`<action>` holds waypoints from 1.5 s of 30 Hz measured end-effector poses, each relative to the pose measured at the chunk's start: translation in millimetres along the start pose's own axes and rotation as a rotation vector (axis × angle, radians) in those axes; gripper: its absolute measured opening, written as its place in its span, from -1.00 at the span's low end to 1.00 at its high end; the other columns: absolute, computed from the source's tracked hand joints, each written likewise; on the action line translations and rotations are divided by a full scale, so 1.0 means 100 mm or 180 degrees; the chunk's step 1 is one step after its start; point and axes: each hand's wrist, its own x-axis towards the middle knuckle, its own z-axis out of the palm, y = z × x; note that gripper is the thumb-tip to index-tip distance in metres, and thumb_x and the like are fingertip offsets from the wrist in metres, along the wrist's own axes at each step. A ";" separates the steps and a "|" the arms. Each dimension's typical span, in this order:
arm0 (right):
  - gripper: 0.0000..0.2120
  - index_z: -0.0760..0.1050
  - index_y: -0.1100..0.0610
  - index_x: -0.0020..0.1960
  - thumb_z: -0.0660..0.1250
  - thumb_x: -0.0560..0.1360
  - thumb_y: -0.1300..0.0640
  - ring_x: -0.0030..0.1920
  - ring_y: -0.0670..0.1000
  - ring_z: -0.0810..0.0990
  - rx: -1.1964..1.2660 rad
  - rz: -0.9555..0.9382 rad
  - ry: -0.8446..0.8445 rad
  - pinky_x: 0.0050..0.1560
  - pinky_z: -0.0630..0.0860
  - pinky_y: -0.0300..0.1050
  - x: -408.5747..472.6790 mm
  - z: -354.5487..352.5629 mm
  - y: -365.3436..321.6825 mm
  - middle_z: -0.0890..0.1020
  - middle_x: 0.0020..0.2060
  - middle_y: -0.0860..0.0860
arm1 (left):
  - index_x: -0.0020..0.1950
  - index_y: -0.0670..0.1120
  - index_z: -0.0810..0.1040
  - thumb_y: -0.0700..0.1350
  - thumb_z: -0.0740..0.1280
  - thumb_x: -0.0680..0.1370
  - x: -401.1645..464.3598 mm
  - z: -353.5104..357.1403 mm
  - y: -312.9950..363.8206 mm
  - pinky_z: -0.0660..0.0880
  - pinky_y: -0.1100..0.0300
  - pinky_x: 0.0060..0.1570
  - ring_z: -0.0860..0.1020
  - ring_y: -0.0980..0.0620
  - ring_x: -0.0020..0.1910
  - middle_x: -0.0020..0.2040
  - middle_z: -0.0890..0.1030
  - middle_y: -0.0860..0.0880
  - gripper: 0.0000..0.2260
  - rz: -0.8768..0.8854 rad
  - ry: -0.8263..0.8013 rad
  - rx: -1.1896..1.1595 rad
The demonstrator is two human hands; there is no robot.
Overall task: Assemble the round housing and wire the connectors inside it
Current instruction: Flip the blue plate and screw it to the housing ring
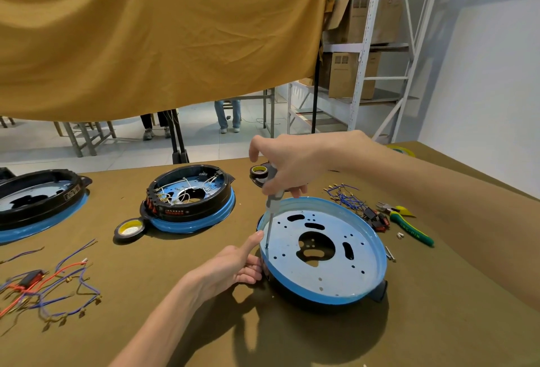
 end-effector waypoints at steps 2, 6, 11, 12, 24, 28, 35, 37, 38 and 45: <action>-0.58 0.24 0.10 0.26 0.29 0.63 -0.16 -0.50 0.03 0.64 -0.0254 0.0045 0.0260 -0.51 0.52 -0.19 0.01 0.05 -0.02 0.70 -0.36 0.07 | 0.06 -0.27 0.65 0.55 0.32 0.19 0.00 0.01 0.01 0.56 0.28 -0.19 0.63 0.06 -0.28 -0.27 0.69 -0.07 -0.09 -0.0018 0.0007 0.0001; -0.43 0.15 0.01 0.34 0.44 0.53 -0.03 -0.44 -0.01 0.60 0.0135 -0.0028 0.0037 -0.47 0.53 -0.20 -0.01 -0.01 -0.01 0.66 -0.21 0.11 | 0.07 -0.27 0.65 0.55 0.31 0.24 -0.02 0.00 -0.01 0.56 0.28 -0.18 0.63 0.08 -0.27 -0.26 0.69 -0.06 -0.10 0.0015 -0.0037 -0.0007; -0.56 0.23 0.10 0.24 0.30 0.62 -0.17 -0.52 -0.01 0.62 -0.0197 0.0016 0.0363 -0.55 0.50 -0.21 0.04 0.06 -0.02 0.67 -0.38 0.05 | 0.04 -0.27 0.66 0.57 0.33 0.20 -0.01 0.00 -0.01 0.56 0.29 -0.20 0.61 0.07 -0.28 -0.26 0.67 -0.08 -0.08 -0.0004 -0.0036 -0.0027; -0.52 0.21 0.06 0.29 0.37 0.59 -0.14 -0.47 -0.01 0.62 -0.0092 -0.0018 0.0267 -0.51 0.53 -0.21 0.04 0.04 -0.01 0.68 -0.27 0.08 | 0.04 -0.27 0.66 0.58 0.33 0.19 0.00 0.00 -0.01 0.56 0.28 -0.19 0.62 0.07 -0.28 -0.25 0.68 -0.08 -0.06 0.0003 -0.0040 -0.0014; -0.57 0.26 0.09 0.27 0.40 0.59 -0.04 -0.50 -0.03 0.64 0.0040 -0.0091 0.0264 -0.54 0.53 -0.20 0.00 0.00 -0.01 0.69 -0.23 0.08 | 0.06 -0.27 0.66 0.62 0.38 0.11 0.03 -0.02 -0.05 0.57 0.27 -0.18 0.61 0.07 -0.27 -0.25 0.67 -0.08 0.00 0.0047 -0.0091 -0.0035; -0.50 0.22 0.05 0.33 0.42 0.57 -0.05 -0.43 0.03 0.65 0.0177 -0.0090 0.0164 -0.50 0.57 -0.16 -0.01 0.00 0.00 0.68 -0.18 0.10 | 0.06 -0.27 0.65 0.65 0.39 0.02 0.06 -0.03 -0.05 0.56 0.26 -0.20 0.61 0.06 -0.28 -0.24 0.67 -0.09 0.07 -0.0014 -0.0064 -0.0007; -0.57 0.25 0.06 0.32 0.35 0.60 -0.08 -0.52 -0.06 0.62 -0.0059 -0.0077 0.0269 -0.49 0.57 -0.17 0.01 0.00 0.05 0.67 -0.24 0.08 | 0.05 -0.27 0.66 0.64 0.41 0.06 0.12 -0.05 -0.09 0.56 0.27 -0.20 0.64 0.05 -0.27 -0.24 0.69 -0.09 0.03 -0.0036 -0.0023 -0.0044; -0.50 0.23 -0.01 0.34 0.44 0.55 0.04 -0.50 -0.09 0.62 0.0266 -0.0130 0.0041 -0.47 0.55 -0.22 0.00 -0.04 0.07 0.66 -0.20 0.10 | 0.06 -0.26 0.66 0.65 0.40 0.06 0.12 -0.05 -0.09 0.57 0.26 -0.20 0.65 0.06 -0.27 -0.24 0.70 -0.09 0.04 -0.0033 0.0003 -0.0021; -0.53 0.25 0.00 0.32 0.44 0.55 0.06 -0.47 -0.07 0.64 0.0296 -0.0130 0.0013 -0.47 0.56 -0.22 0.00 -0.05 0.07 0.67 -0.21 0.08 | 0.06 -0.26 0.66 0.66 0.39 0.05 0.12 -0.05 -0.10 0.56 0.27 -0.20 0.66 0.06 -0.27 -0.23 0.71 -0.08 0.06 -0.0029 0.0019 -0.0015; -0.48 0.22 -0.06 0.33 0.46 0.54 0.07 -0.45 -0.06 0.64 0.0236 -0.0201 0.0001 -0.47 0.54 -0.25 0.01 -0.04 0.07 0.65 -0.10 0.09 | 0.07 -0.27 0.66 0.65 0.40 0.03 0.09 -0.04 -0.08 0.56 0.27 -0.21 0.65 0.06 -0.27 -0.24 0.70 -0.09 0.06 -0.0002 -0.0010 -0.0036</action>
